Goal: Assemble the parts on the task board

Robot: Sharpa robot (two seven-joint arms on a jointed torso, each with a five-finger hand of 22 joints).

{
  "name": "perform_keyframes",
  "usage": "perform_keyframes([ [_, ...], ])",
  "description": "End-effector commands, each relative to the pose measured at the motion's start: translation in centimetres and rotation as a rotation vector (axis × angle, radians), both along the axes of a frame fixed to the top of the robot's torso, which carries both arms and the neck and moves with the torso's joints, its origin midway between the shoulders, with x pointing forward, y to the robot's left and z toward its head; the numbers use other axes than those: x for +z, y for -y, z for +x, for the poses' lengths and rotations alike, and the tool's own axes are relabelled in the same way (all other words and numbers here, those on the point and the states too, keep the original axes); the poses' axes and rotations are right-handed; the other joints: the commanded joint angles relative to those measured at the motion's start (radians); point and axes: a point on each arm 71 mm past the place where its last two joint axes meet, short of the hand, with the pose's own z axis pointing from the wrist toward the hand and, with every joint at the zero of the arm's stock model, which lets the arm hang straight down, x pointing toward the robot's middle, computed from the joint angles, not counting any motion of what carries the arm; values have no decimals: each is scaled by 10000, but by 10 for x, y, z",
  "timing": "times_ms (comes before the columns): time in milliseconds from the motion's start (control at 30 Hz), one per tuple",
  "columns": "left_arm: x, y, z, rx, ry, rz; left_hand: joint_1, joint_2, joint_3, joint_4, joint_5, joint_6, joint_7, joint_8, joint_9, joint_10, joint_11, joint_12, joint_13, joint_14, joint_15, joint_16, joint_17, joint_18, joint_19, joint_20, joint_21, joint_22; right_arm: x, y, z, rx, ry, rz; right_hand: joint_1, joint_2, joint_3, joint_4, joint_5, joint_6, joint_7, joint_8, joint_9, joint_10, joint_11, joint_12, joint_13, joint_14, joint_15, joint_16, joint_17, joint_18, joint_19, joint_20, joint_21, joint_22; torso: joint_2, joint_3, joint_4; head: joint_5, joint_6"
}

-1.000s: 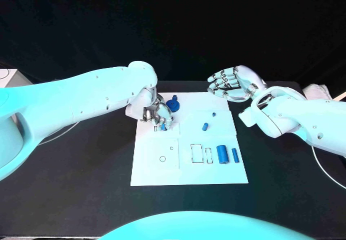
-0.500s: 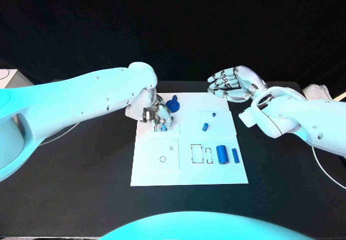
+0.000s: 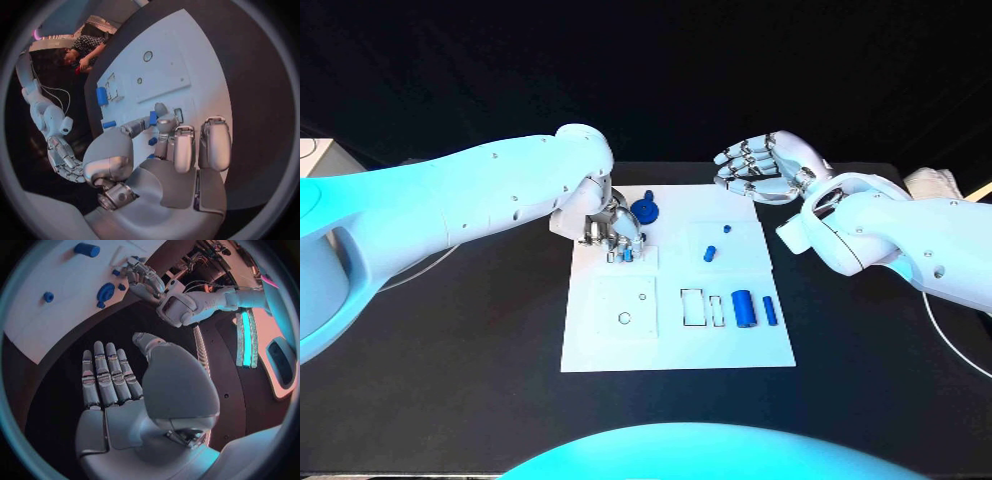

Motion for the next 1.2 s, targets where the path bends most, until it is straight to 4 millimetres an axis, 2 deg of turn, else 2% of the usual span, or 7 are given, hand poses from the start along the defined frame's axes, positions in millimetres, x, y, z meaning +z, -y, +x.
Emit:
perform_keyframes([
  [33, -5, -5, 0, -53, 28, 385, 10, -109, -170, 64, -59, 9, 60, -90, 21, -13, -20, -33, 21, 1058, -18, 36, 2635, -171, 12, 69, -56, 891, 0, -1, -1, 183, 51, -58, 5, -5, -14, -52, 30, 70, 617, -41, -11, 68, -18, -60, -12, 19, 54, -61, -14, -29, -55, -8, -60, -12, 0, -2, -1, -9, -10],
  [400, -5, -8, 2, -24, 110, 510, 229, -423, -1165, 485, -115, 44, 36, -201, 151, -38, -40, -81, 2, 1058, -37, 36, 2635, -170, 19, 49, -74, 889, 0, -1, -1, 195, 51, -57, 1, -5, -12, -55, 28, 73, 618, -42, -13, 70, -17, -60, -12, 19, 55, -62, -21, -31, -99, -8, -65, -25, -5, 4, 8, -14, -15],
  [533, -5, -9, 3, 8, 144, 524, 395, -437, -1515, 730, -399, 57, 26, -250, 209, -42, -47, -98, 2, 1058, -44, 36, 2635, -170, 23, 42, -81, 890, 0, -1, -1, 199, 49, -57, 1, -5, -12, -55, 28, 73, 618, -42, -13, 70, -17, -60, -12, 19, 55, -62, -21, -31, -99, -8, -65, -25, -4, 6, 7, -19, -12],
  [633, -5, -9, 3, 48, 209, 517, 597, -419, -1761, 924, -816, 71, 22, -293, 262, -41, -50, -107, 12, 1058, -47, 36, 2635, -170, 25, 39, -88, 892, 0, -1, -1, 200, 48, -57, -1, -5, -11, -56, 27, 74, 619, -42, -13, 72, -17, -60, -12, 18, 56, -63, -25, -32, -111, -8, -66, -30, -2, 4, 0, -20, -10],
  [933, -2, -11, 0, 323, 565, 28, 749, -437, -1844, 957, -901, 65, 21, -313, 289, -85, -51, -160, -78, 1058, -48, 36, 2635, -161, 2, 38, -115, 862, 0, -1, -1, 195, 46, -63, -7, -6, -11, -56, 23, 77, 619, -42, -15, 75, -16, -59, -12, 18, 57, -64, -30, -34, -132, -8, -69, -39, -14, 6, 15, -26, 16],
  [1200, 12, -11, -3, 698, 1107, -826, 1111, -524, -2005, 995, -898, -65, 72, -412, 335, -316, -8, -383, -421, 1017, -19, -33, 2521, -111, -142, 50, -272, 685, -1, 1, 0, 148, 34, -82, -7, -6, -11, -56, 23, 77, 619, -42, -15, 75, -16, -59, -12, 18, 57, -64, -30, -34, -132, -8, -69, -39, -34, 6, 20, -37, 84],
])
